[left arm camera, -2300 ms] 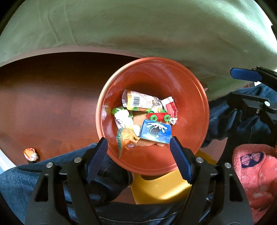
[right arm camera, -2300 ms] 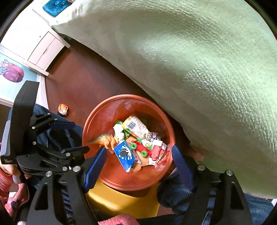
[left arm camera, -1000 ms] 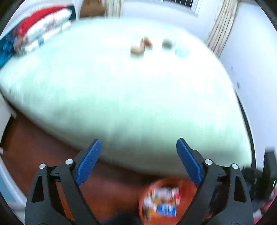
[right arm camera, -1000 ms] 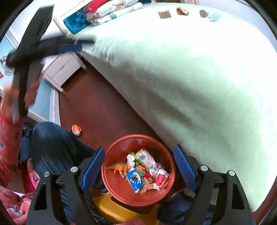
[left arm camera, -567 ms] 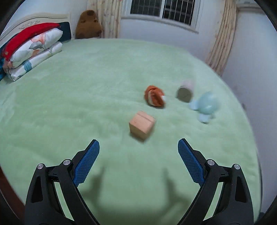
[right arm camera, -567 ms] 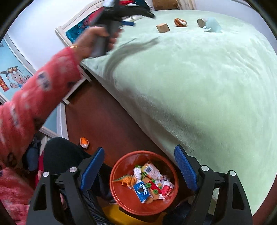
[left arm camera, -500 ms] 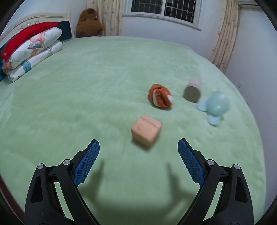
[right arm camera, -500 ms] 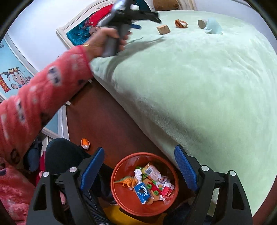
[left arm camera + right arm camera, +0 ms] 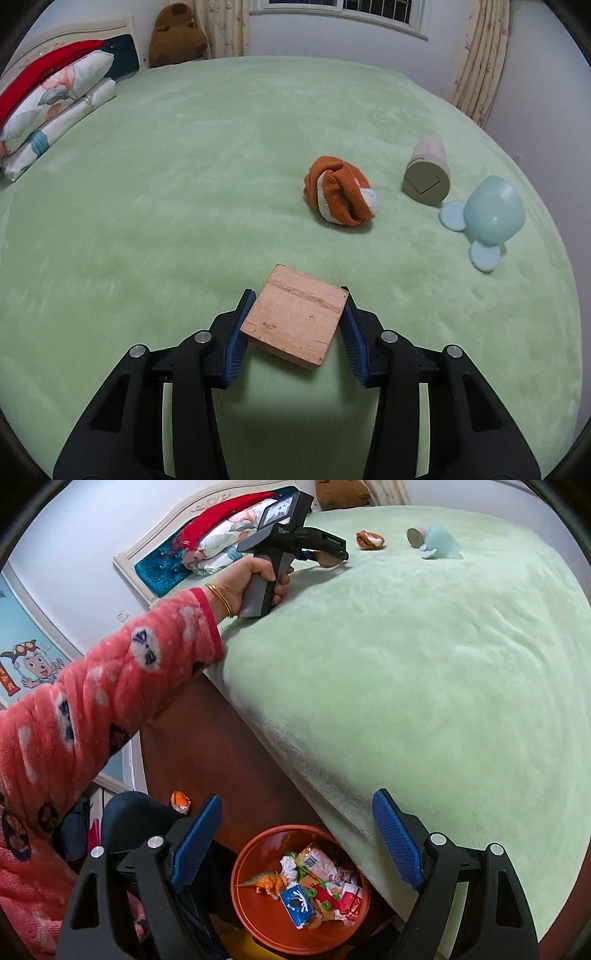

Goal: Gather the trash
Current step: 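Grasp the wooden block with the left gripper while the right gripper grasps the pale blue cup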

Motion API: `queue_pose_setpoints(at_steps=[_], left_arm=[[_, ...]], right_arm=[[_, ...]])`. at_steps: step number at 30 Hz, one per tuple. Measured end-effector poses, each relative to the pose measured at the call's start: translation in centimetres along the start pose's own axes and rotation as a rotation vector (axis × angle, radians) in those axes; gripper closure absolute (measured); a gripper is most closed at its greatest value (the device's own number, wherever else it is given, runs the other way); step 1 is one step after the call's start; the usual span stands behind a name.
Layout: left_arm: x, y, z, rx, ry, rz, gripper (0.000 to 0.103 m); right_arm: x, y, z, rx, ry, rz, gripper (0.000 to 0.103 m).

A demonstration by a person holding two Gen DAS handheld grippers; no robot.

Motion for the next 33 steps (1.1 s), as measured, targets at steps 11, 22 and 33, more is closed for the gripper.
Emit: queue_pose_setpoints(at_steps=[11, 22, 33], left_arm=[[10.0, 4.0, 2.6, -0.027, 0.094, 0.082, 0.059], [17.0, 12.5, 4.2, -0.041, 0.132, 0.072, 0.059], [18.1, 17.3, 0.7, 0.104, 0.113, 0.033, 0.059]], right_arm=[[2.5, -5.9, 1.8, 0.009, 0.056, 0.135, 0.021], [0.8, -23.9, 11.1, 0.023, 0.319, 0.358, 0.021], [-8.1, -32.8, 18.9, -0.063, 0.481, 0.235, 0.030]])
Point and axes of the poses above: each gripper's, at about its wrist camera, not at the fingertips, and x roughly against the way its jaws point, z to its right, y to its underside, the point moved 6 cm from there along -x, roughly the way its jaws point, and after that the axes turned 4 degrees about y, right-handed, at the moved point
